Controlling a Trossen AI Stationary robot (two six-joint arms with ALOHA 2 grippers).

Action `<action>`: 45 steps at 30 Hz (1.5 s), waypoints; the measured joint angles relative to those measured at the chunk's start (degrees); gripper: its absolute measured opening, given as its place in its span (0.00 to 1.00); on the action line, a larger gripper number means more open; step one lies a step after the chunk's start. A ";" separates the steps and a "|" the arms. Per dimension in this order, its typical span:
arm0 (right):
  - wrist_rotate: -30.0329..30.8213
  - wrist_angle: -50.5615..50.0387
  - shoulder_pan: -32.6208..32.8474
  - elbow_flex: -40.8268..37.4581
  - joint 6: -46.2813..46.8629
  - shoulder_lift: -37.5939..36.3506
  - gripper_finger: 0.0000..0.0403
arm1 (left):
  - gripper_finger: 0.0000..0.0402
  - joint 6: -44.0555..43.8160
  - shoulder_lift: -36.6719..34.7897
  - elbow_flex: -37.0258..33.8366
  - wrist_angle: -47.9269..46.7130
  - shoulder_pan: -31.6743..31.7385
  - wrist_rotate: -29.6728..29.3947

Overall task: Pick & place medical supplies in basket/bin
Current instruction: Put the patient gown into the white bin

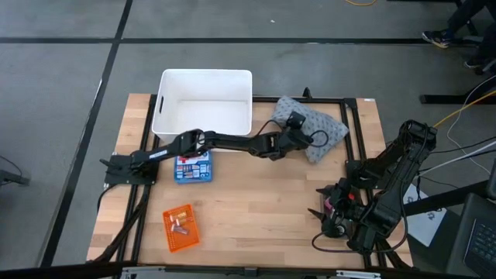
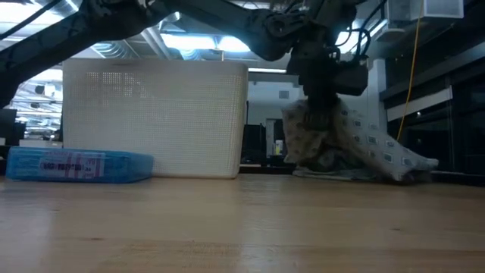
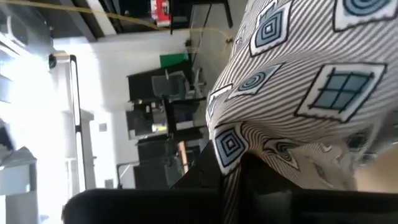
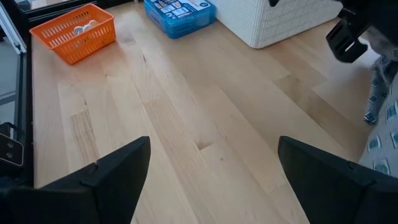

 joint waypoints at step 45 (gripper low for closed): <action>0.02 0.31 0.00 0.00 -0.42 -0.01 0.87 | 0.00 -0.98 -43.92 0.11 -13.71 -0.51 -14.99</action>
